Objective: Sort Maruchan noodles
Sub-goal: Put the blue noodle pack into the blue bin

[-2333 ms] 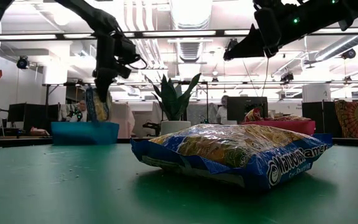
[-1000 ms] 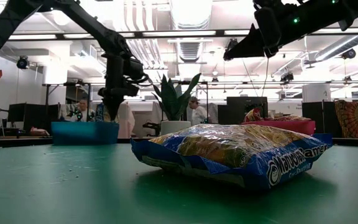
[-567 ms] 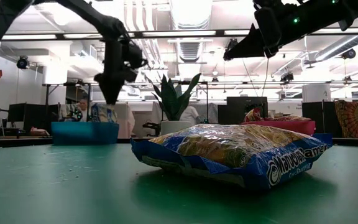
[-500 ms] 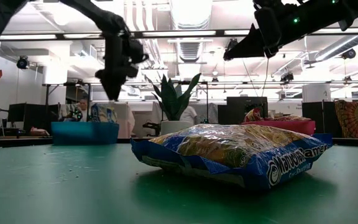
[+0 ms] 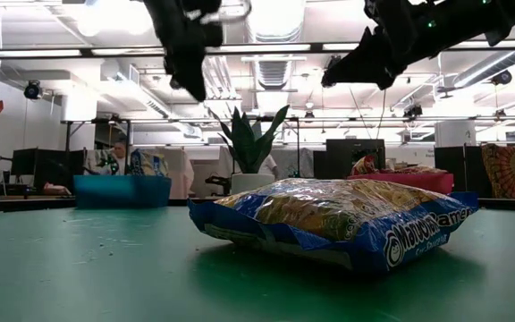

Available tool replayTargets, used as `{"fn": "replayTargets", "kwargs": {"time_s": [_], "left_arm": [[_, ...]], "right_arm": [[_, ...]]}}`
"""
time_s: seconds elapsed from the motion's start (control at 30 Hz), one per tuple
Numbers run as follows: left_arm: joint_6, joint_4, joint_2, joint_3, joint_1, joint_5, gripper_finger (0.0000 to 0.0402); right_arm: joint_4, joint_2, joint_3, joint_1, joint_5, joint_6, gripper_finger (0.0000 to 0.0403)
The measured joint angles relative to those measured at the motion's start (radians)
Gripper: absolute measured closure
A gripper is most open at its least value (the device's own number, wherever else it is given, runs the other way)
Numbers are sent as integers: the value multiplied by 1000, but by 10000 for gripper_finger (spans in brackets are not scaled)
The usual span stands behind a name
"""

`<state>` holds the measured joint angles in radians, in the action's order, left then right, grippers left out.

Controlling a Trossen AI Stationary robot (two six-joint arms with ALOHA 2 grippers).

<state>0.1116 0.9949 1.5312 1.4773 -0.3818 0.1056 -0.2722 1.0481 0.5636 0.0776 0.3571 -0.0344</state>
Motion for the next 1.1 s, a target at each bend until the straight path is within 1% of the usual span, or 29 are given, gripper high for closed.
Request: {"fn": "replayTargets", "kwargs": {"time_s": [0.07,0.13,0.23,0.37,0.5,0.63,0.77,0.9,1.0,1.1], "left_arm": [[-11,-86,-51,-79,81,-6,232],[-37,-202,-102,-164,159,-15,232],[-79,-392,-172,-305,275,-15,232],[-99,-632,-233,-472,413,-15,232],[-100,-810,-258,-579,502,-10,232],[-122,-903,-258,-634,551,16,232],[-170,-910,-250,-651,581,17,232],[-210,-949,-251,-674,614,20,232],[-235,-989,-250,-699,643,25,232],[-267,-1021,-246,-716,677,69,232]], "right_arm": [[14,0,0,0,-5,-29,351],[21,0,0,0,-40,-57,351],[20,0,0,0,-140,-95,351],[-5,4,0,7,-285,-192,351],[-27,33,0,41,-305,-275,351],[-19,96,48,98,-305,-333,351],[27,184,147,160,-336,-330,351],[173,275,277,193,-386,-358,351],[309,343,372,214,-447,-387,351],[445,406,459,233,-489,-424,351]]}}
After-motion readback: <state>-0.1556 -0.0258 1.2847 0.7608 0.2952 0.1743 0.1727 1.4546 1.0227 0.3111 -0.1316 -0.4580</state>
